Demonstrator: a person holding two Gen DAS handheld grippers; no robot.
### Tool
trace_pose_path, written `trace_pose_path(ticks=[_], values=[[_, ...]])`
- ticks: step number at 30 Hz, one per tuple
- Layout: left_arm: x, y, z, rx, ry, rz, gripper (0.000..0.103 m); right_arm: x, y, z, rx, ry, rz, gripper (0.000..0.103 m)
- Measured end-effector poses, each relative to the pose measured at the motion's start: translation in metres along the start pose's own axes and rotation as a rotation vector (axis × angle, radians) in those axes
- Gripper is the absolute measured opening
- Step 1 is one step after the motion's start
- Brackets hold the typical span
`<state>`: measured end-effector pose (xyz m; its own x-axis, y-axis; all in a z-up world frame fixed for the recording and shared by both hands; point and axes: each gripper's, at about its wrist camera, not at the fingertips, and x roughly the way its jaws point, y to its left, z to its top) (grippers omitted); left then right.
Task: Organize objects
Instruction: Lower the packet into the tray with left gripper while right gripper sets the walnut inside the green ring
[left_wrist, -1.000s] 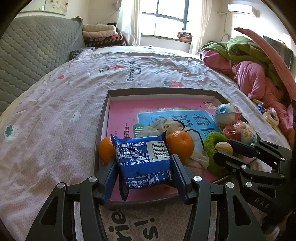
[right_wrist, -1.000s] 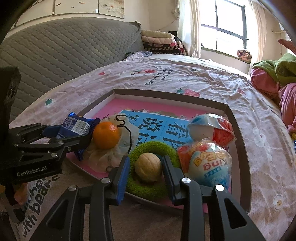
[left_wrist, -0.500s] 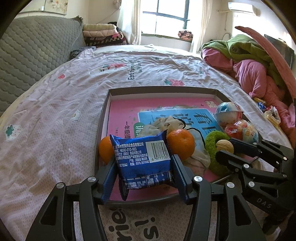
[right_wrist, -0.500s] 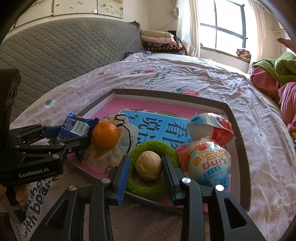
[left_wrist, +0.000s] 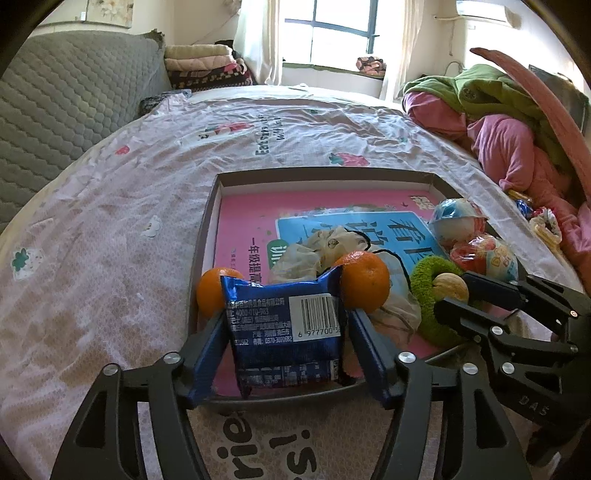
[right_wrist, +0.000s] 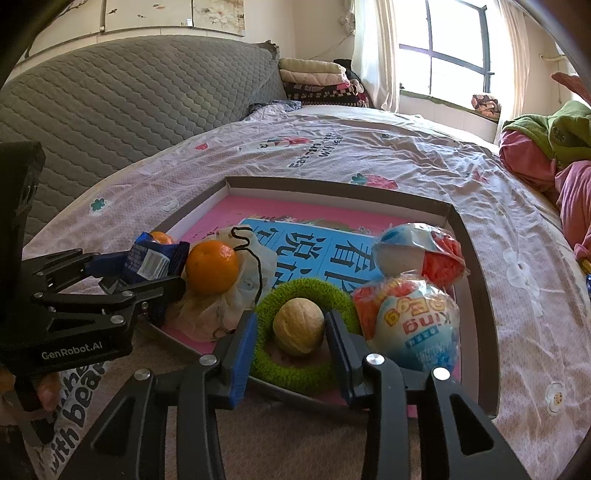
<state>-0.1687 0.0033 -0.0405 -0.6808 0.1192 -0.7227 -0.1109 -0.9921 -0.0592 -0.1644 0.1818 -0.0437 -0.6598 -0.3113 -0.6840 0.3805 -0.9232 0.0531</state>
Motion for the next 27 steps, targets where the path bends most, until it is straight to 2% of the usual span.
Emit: trace_pose_path(ticks=[11, 14, 20, 27], values=[[-0.007, 0.002, 0.003, -0.005, -0.016, 0.011, 0.068, -0.005, 0.002, 0.002, -0.008, -0.013, -0.003, 0.041], [-0.010, 0.001, 0.004, -0.005, -0.028, 0.021, 0.075, -0.007, 0.002, 0.003, -0.009, -0.018, -0.003, 0.041], [-0.016, 0.001, 0.007, -0.011, -0.043, 0.030, 0.075, -0.012, 0.004, 0.006, -0.007, -0.031, 0.000, 0.042], [-0.028, 0.000, 0.011, -0.014, -0.067, 0.029, 0.076, -0.023, 0.006, 0.009, -0.004, -0.063, -0.002, 0.052]])
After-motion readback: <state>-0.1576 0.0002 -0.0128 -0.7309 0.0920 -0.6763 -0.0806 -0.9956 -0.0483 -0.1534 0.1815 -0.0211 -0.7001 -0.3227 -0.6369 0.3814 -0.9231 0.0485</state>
